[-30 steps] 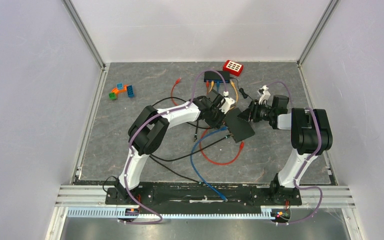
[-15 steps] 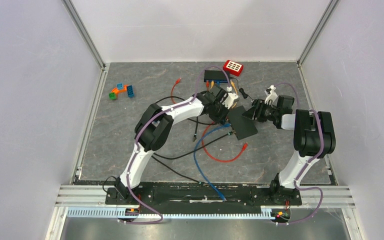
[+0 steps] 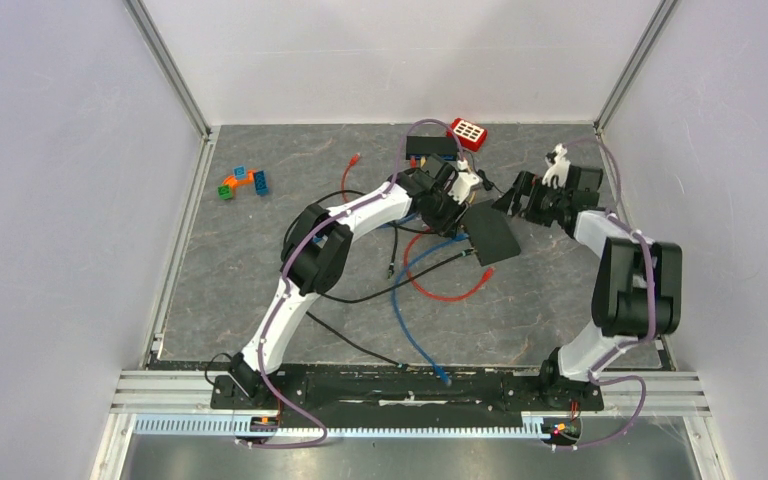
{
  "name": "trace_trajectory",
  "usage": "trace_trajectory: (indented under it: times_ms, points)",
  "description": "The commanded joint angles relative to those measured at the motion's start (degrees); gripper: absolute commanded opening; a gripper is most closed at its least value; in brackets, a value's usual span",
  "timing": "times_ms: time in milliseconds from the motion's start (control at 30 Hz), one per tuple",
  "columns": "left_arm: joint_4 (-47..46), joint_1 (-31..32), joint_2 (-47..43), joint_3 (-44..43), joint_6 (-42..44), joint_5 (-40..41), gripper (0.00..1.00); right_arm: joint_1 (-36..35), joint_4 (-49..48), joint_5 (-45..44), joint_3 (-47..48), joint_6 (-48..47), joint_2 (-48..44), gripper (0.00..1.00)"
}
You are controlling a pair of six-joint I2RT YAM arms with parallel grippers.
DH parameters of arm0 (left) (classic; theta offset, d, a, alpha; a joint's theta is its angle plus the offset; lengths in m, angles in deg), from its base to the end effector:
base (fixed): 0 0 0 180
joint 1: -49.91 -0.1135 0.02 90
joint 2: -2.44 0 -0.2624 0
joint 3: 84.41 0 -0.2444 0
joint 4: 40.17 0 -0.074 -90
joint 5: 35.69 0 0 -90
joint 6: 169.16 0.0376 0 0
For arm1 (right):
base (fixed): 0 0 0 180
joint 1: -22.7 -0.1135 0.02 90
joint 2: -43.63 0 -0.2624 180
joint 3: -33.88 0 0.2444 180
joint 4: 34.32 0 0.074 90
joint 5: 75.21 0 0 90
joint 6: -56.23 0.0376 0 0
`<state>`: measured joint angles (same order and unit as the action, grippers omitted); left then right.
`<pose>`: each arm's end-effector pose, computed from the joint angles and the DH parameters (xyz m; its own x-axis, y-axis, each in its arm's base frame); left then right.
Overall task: Insert the plug into the switch port
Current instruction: Insert the connector into the switch port, then reset both arms
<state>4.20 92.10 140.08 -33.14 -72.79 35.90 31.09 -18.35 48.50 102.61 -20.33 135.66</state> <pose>0.3780 -0.3586 0.1645 -0.5040 0.5989 -0.6223 0.8382 0.5129 -0.1852 0.3347 -0.0283 0.2124 -0.6796 0.2957 -0.6713 -0.1498 0.8399 0.5216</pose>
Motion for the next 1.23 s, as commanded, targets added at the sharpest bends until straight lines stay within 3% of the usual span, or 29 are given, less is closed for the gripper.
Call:
trace_trajectory:
  times_ms: [0,300,567,767,933,1200]
  points:
    - [-2.72,-0.88,-10.02,-1.19,-2.19,-1.18,0.72,-1.16,8.5,-3.99,3.23,-3.43,-9.69,0.98]
    - [-11.08,-3.36,-35.04,21.65,-15.6,4.87,0.77,-7.75,14.71,-19.07,-3.03,-6.82,-31.64,0.98]
    - [-9.0,-5.28,-60.86,37.61,-16.2,11.81,0.78,-8.04,16.46,-18.31,-8.25,-5.58,-47.7,0.98]
    - [-8.38,-5.28,-77.01,49.07,-19.28,13.19,0.79,-8.1,19.32,-16.65,-6.67,-5.7,-50.65,0.98]
    - [-9.06,-5.28,-84.67,55.27,-21.31,14.93,0.8,-8.09,18.52,-14.8,-8.54,-4.19,-51.36,0.98]
    - [-6.6,-5.28,-86.55,54.01,-20.26,15.51,0.8,-8.11,19.32,-15.78,-8.82,-5.0,-51.15,0.98]
